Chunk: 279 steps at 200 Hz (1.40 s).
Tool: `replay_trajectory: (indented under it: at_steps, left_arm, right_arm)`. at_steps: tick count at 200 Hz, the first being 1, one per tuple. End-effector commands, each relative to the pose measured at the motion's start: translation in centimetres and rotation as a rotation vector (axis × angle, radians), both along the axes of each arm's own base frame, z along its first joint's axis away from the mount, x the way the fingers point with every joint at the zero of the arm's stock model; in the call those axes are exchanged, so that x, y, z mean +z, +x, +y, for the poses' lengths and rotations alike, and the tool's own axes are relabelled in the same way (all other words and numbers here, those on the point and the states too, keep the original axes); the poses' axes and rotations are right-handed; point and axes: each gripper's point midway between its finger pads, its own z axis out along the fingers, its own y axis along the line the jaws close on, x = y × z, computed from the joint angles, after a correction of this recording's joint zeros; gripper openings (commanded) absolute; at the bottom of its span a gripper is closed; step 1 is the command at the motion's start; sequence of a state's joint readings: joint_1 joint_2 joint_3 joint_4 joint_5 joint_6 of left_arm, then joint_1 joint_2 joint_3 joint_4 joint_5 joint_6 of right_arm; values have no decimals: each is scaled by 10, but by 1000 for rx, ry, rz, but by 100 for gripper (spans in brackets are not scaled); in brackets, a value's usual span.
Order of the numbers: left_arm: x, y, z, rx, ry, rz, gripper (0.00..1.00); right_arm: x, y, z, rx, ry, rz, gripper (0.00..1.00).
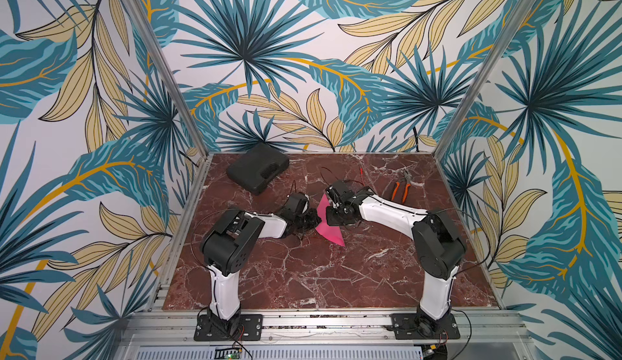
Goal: Fold the square paper diagonally
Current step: Fold the paper at the center of the board.
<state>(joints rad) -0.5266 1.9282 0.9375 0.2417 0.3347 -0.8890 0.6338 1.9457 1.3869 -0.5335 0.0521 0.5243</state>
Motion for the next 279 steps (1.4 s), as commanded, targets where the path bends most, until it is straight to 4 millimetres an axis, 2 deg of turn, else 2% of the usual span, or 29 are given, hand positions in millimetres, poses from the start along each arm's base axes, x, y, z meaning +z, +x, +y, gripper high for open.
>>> replay_trajectory:
  at_steps: [1,33,93,133,198,279]
  left_arm:
    - [-5,3,4,27,8,-6,0]
    - [-7,3,5,29,13,-2,0]
    - [-13,2,7,39,20,19,0]
    - [-19,0,8,53,20,36,0]
    - [-25,-2,12,58,37,48,0]
    - [-30,-4,17,60,52,57,0]
  right_arm:
    - [-13,-1,-8,22,-90,25,17]
    - [-29,-1,-13,40,-142,55,17]
    - [-51,-27,-31,60,-203,129,17]
    - [-47,-44,-38,64,-223,132,16]
    - [-45,-62,-37,77,-235,140,15]
    - [-36,-70,-34,85,-219,135,15]
